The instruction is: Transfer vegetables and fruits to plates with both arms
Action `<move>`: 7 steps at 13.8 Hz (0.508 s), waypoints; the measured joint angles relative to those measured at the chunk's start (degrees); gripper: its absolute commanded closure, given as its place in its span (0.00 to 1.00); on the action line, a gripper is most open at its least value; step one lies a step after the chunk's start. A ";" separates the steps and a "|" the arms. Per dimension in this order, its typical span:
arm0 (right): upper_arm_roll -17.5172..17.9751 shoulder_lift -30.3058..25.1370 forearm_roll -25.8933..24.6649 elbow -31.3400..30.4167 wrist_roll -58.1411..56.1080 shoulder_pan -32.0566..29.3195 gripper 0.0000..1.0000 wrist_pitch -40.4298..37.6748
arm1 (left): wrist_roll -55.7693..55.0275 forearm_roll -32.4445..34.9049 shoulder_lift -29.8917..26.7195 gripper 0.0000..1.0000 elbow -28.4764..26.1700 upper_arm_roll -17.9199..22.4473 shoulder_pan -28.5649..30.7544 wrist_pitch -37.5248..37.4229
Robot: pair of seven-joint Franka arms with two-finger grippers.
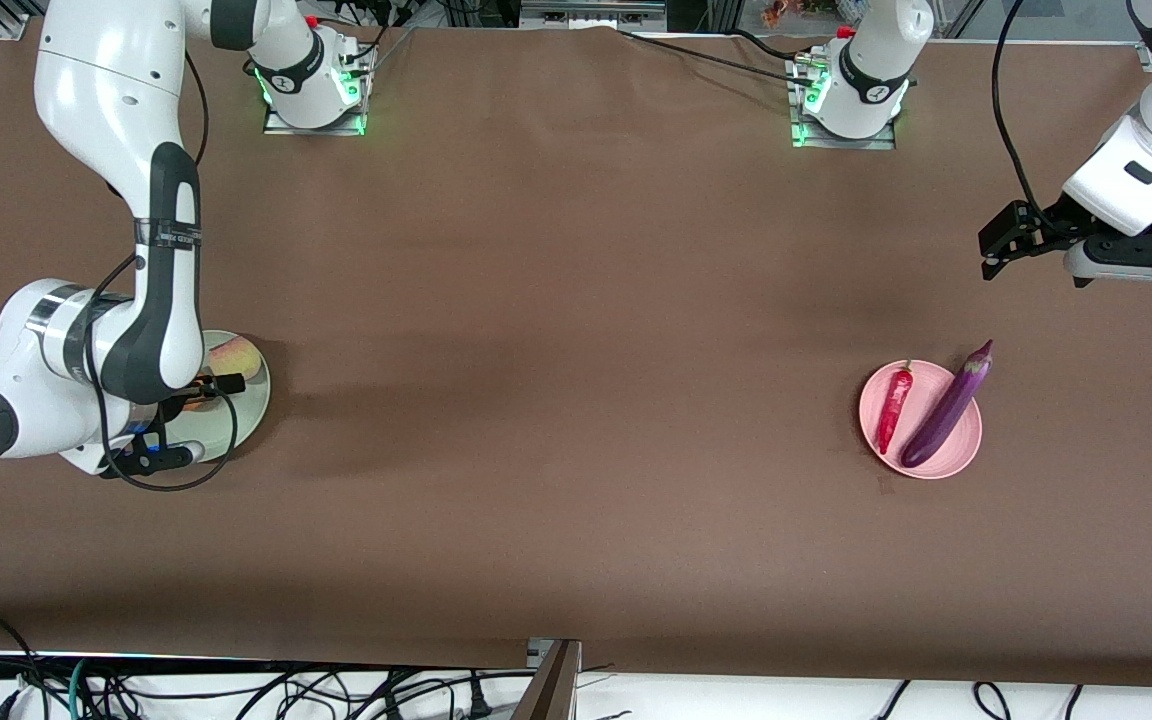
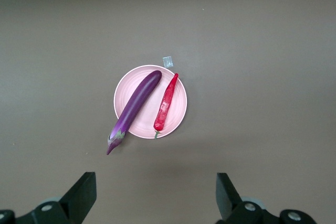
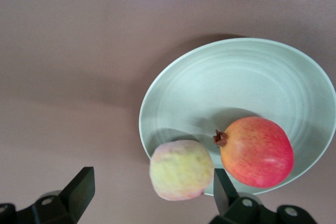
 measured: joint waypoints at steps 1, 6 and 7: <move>1.74 -1.07 -0.48 0.04 2.02 -1.24 0.00 -0.07 | 0.00 0.00 0.02 0.00 0.00 0.00 -0.01 -0.02; 24.66 -13.51 -16.47 -1.44 16.74 -17.50 0.00 -1.84 | 0.00 0.00 0.15 0.00 0.01 0.01 -0.01 -0.06; 28.00 -17.17 -18.63 -3.28 20.09 -19.40 0.00 -2.23 | 0.00 0.00 0.16 0.00 0.01 0.01 -0.01 -0.07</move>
